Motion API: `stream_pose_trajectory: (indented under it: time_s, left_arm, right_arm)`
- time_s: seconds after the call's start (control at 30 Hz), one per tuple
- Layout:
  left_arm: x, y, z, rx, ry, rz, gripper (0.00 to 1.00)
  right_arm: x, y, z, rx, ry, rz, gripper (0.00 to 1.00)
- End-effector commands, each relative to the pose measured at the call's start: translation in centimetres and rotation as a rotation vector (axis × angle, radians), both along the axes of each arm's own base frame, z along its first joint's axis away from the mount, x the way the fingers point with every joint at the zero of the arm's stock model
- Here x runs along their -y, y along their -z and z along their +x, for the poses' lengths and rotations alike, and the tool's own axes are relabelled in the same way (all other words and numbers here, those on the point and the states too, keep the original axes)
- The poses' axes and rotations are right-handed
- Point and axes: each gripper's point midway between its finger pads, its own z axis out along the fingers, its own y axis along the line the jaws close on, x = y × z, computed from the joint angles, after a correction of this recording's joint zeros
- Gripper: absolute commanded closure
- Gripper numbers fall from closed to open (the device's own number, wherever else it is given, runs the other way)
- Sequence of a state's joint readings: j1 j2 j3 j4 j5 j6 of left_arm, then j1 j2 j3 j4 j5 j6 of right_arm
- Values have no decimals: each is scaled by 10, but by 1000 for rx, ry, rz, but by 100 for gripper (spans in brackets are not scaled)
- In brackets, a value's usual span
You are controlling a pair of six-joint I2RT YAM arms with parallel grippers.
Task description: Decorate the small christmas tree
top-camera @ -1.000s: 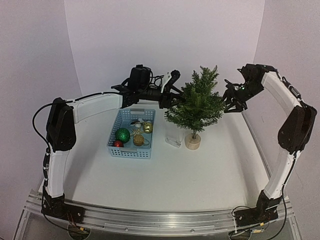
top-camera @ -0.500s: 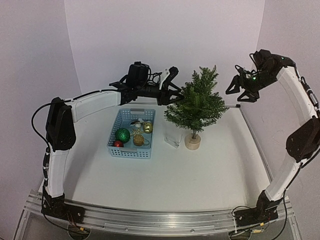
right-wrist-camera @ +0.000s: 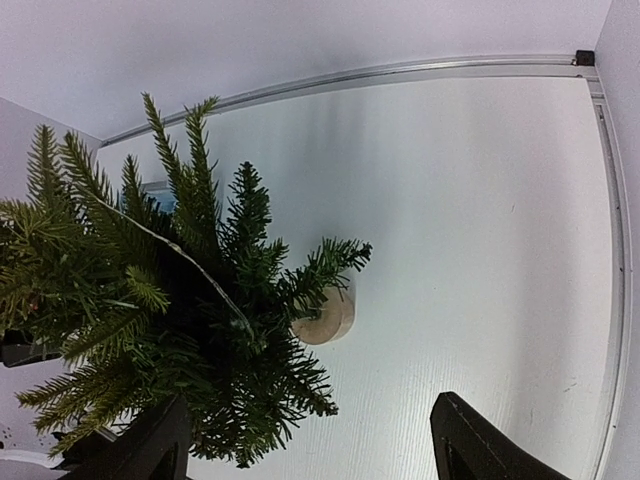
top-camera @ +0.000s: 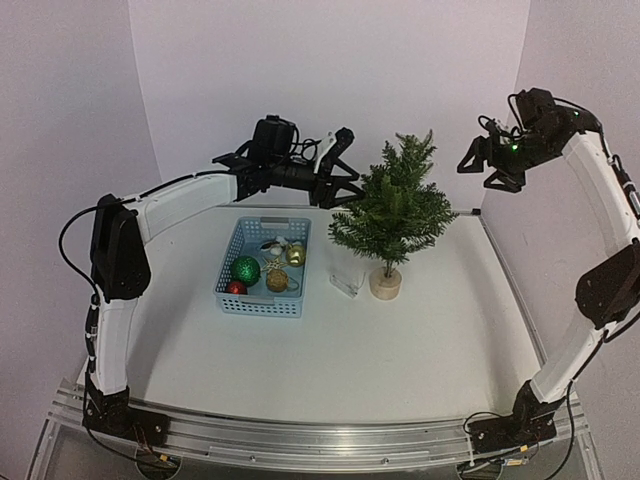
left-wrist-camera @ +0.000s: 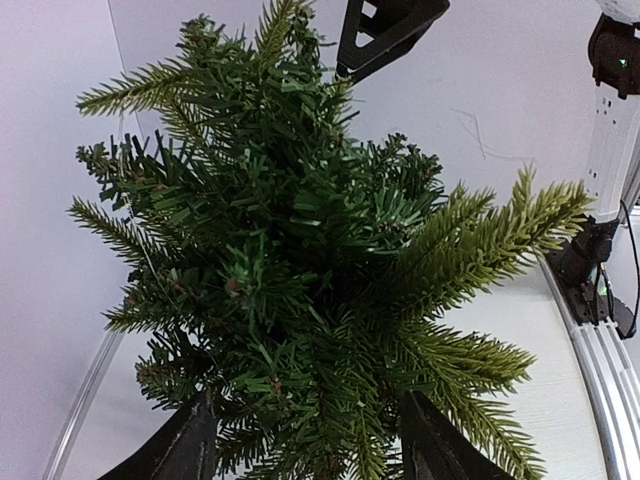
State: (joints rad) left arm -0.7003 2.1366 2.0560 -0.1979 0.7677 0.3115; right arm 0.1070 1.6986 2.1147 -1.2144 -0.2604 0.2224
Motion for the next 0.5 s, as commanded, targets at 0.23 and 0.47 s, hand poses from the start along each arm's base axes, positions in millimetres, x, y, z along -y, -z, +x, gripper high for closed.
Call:
stream_pose_trajectory:
  time_s: [0.23, 0.47]
  left_arm:
    - [-87, -108, -6, 85, -20, -68, 24]
    - [-155, -53, 18, 71, -94, 134, 13]
  right_arm:
    - [7, -47, -13, 199, 41, 21, 17]
    - [4, -58, -19, 260, 24, 46, 17]
